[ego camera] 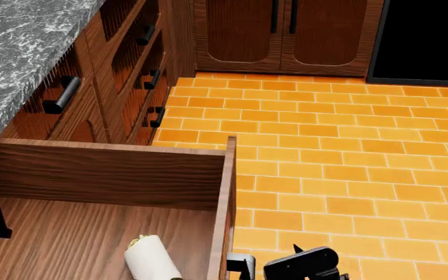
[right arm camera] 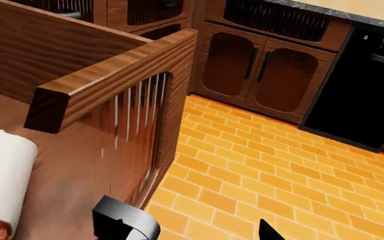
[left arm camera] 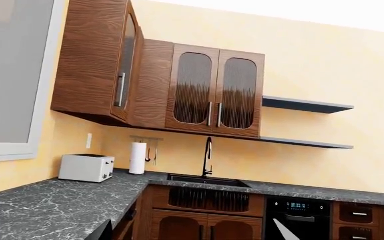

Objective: Close the right drawer.

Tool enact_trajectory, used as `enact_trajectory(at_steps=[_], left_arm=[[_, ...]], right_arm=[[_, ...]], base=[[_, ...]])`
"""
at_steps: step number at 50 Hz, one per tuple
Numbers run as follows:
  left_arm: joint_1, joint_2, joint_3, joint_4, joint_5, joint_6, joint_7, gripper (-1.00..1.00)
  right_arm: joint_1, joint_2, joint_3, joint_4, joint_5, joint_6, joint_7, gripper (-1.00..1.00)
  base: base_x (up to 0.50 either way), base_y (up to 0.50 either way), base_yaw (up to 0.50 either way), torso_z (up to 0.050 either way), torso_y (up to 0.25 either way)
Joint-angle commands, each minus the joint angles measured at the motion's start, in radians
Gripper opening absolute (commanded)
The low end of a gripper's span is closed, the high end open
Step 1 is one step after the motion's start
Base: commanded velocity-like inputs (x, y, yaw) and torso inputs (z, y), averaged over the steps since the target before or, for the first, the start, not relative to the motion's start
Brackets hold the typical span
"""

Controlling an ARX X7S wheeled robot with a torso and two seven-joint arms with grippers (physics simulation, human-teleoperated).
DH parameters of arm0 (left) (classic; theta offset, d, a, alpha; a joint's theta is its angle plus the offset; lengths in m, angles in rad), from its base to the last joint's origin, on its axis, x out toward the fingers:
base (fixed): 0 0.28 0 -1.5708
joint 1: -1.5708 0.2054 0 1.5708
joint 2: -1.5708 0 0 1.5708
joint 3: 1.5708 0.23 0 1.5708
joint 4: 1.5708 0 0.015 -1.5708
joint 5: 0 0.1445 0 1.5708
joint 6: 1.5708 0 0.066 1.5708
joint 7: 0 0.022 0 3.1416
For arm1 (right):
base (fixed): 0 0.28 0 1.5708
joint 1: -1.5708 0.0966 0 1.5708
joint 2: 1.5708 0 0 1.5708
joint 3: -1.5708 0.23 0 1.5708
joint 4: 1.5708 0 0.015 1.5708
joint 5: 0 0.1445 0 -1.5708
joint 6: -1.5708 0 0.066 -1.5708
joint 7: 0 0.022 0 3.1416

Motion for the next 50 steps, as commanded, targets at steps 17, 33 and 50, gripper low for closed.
enact_trajectory(at_steps=[17, 33, 50], left_arm=[[0.000, 0.001, 0.002, -0.005, -0.001, 0.010, 0.003, 1.00], [0.009, -0.014, -0.007, 0.006, -0.020, 0.018, -0.004, 1.00], [0.022, -0.019, -0.001, 0.021, -0.024, 0.022, -0.010, 1.00]], right_arm=[[0.041, -0.156, -0.179, 0.406, -0.112, -0.236, -0.104, 1.00], [0.094, -0.158, -0.689, 0.366, 0.282, -0.244, -0.027, 1.00], [0.146, -0.159, -1.027, 0.251, 0.530, -0.238, 0.049, 1.00]], base=[[0.00, 0.00, 0.00, 0.000, 0.000], [0.00, 0.00, 0.00, 0.000, 0.000], [0.00, 0.00, 0.00, 0.000, 0.000]])
